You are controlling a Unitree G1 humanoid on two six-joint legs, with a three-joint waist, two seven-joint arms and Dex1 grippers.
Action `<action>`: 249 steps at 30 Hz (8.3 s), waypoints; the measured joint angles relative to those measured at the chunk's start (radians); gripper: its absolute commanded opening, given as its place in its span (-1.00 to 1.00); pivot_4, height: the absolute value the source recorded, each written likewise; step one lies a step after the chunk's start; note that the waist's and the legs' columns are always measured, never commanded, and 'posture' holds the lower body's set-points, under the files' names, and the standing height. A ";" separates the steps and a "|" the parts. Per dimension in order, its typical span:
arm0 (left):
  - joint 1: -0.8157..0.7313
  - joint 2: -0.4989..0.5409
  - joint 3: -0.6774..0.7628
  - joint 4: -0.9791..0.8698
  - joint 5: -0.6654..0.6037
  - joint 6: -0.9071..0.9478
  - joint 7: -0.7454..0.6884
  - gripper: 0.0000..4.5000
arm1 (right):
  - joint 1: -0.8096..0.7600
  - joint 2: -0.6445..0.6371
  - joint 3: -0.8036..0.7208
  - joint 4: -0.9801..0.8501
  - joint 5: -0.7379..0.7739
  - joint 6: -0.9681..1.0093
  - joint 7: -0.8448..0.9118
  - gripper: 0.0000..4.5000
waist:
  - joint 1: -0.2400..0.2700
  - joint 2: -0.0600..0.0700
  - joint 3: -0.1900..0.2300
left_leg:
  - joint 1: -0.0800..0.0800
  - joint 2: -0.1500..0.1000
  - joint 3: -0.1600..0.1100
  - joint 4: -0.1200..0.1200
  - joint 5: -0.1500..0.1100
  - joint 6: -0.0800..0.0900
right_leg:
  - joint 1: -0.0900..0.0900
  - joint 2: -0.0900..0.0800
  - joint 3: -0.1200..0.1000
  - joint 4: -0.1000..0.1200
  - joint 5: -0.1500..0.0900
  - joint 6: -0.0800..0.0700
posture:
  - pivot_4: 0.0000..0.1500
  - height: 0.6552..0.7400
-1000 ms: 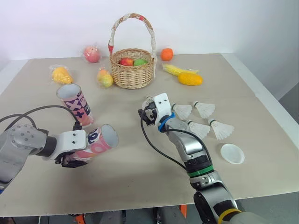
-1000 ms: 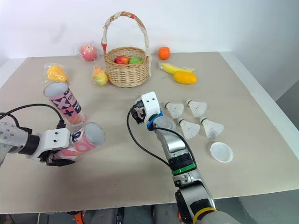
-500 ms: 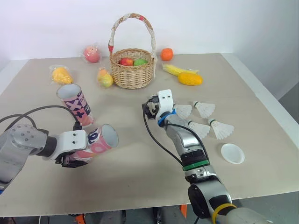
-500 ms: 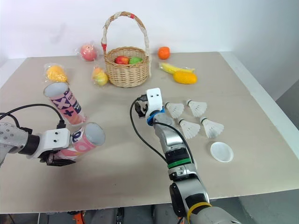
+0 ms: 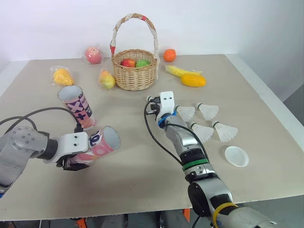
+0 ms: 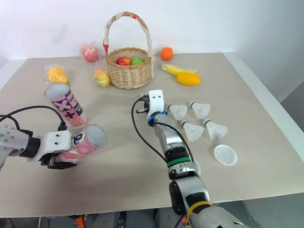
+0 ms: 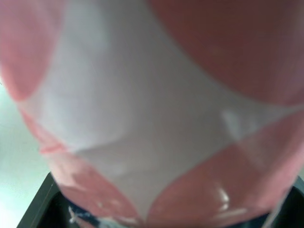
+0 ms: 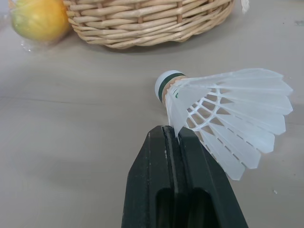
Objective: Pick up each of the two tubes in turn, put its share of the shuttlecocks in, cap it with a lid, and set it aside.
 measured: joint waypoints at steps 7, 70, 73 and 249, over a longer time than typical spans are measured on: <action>-0.001 -0.004 -0.002 -0.012 -0.001 0.004 0.001 0.42 | 0.093 -0.216 0.157 -0.513 0.168 0.126 0.440 -0.99 | 0.005 0.004 0.002 | -0.002 -0.002 -0.001 -0.001 0.000 0.000 | 0.000 -0.003 -0.001 -0.001 -0.002 0.004 | 1.00 1.00; -0.088 -0.051 -0.088 -0.013 0.011 0.042 0.020 0.42 | 0.845 -0.472 -0.143 -1.017 0.225 0.251 0.231 0.98 | 0.018 0.001 -0.001 | 0.004 -0.009 0.005 0.000 0.000 0.003 | 0.005 -0.008 0.005 -0.001 -0.005 0.004 | 1.00 1.00; -0.084 -0.051 -0.085 -0.022 0.011 0.050 0.025 0.42 | 0.780 -0.454 -0.141 -0.968 0.226 0.270 0.210 0.75 | 0.018 0.001 -0.001 | 0.004 -0.009 0.005 0.000 0.000 0.003 | 0.005 -0.008 0.005 -0.001 -0.005 0.005 | 1.00 1.00; -0.096 -0.938 -0.181 0.561 -0.078 -0.653 0.360 0.42 | 0.518 -1.011 0.143 -0.584 0.111 -0.100 1.162 -0.96 | 0.016 0.010 -0.008 | 0.008 -0.001 0.008 0.013 0.000 0.005 | 0.010 0.007 0.013 -0.002 0.008 0.002 | 1.00 1.00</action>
